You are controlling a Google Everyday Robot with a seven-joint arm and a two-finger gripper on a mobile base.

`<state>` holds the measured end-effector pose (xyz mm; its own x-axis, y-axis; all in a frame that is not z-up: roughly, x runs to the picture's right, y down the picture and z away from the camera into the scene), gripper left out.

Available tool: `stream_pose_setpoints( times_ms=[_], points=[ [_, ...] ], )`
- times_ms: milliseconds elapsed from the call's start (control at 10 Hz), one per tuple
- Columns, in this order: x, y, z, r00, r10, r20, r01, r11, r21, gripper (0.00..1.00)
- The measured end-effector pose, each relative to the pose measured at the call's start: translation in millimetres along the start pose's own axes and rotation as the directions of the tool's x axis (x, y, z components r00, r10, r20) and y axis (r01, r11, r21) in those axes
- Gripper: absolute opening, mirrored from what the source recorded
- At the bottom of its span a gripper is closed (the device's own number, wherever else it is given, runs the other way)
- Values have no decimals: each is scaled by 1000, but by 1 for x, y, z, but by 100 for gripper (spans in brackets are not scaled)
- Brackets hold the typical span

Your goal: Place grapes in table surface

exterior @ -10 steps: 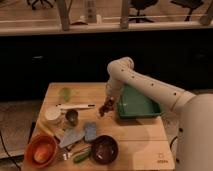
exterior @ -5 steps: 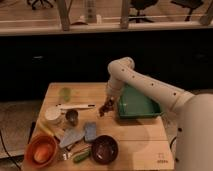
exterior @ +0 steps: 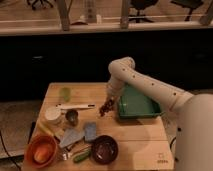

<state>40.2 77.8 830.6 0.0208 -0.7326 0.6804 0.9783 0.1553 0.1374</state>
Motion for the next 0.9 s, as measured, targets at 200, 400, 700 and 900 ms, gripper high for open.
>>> stream_pose_setpoints(
  times_ms=[200,400,700,900],
  points=[
    [1,1,0,1000,3,4,-3,1000,5,4],
    [2,2,0,1000,5,7,-6,1000,9,4],
    [5,4,0,1000,11,10,-11,1000,17,4],
    [6,6,1,1000,14,13,-14,1000,21,4]
  ],
)
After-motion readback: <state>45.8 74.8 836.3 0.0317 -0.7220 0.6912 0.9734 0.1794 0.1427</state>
